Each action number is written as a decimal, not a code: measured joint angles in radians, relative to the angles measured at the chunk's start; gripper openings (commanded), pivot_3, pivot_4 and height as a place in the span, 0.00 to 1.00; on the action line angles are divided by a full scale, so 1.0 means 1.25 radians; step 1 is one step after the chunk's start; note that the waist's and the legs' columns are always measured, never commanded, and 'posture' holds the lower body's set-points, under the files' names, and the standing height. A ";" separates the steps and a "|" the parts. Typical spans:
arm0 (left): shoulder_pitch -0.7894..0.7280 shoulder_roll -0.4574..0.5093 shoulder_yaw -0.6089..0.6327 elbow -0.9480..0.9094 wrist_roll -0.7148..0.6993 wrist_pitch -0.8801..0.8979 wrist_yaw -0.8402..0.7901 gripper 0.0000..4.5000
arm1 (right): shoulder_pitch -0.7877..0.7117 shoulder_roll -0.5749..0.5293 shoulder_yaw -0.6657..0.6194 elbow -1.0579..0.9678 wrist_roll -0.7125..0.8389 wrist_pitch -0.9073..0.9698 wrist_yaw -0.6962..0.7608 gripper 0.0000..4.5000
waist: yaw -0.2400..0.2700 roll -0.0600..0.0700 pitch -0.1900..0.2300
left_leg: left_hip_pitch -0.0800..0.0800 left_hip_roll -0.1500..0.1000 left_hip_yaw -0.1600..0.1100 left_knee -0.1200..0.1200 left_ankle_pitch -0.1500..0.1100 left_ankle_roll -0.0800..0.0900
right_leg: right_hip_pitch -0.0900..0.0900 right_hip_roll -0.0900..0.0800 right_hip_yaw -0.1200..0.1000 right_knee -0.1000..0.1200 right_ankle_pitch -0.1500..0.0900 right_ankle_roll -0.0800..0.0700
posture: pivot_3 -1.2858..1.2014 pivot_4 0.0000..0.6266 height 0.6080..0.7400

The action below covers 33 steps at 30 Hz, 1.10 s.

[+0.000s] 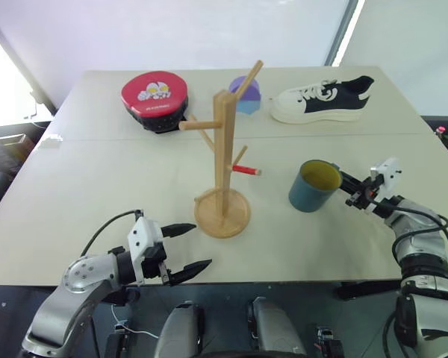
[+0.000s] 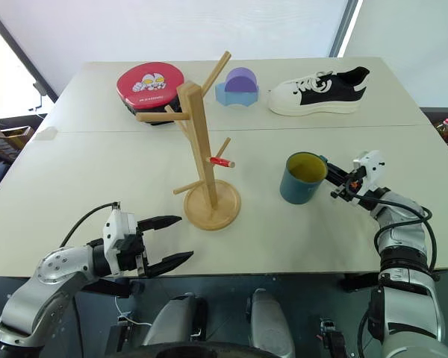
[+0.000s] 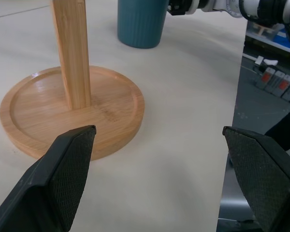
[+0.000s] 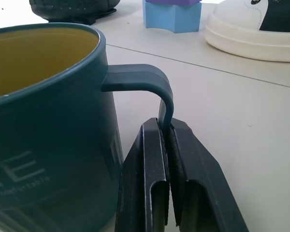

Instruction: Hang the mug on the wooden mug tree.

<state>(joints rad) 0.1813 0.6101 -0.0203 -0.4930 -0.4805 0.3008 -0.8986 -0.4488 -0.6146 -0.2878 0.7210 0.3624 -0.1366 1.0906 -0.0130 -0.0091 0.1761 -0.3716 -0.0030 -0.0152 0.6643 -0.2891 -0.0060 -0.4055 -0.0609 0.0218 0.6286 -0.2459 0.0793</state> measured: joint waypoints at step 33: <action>-0.212 0.013 0.099 0.236 0.011 -0.042 0.000 1.00 | 0.208 -0.117 0.118 -1.177 0.010 0.439 -0.288 0.01 | 0.003 -0.004 0.002 | -0.003 0.000 -0.002 0.000 0.000 0.000 | -0.003 -0.001 -0.003 -0.002 0.000 0.000 | 0.52 0.24 0.96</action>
<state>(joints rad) -0.0836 0.6267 0.1032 -0.1983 -0.4665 0.2481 -0.8984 -0.1893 -0.7613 -0.1404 -0.7498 0.3753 0.4120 0.7304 -0.0092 -0.0138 0.1789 -0.3758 -0.0029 -0.0181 0.6638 -0.2891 -0.0060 -0.4087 -0.0619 0.0185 0.6261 -0.2464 0.0797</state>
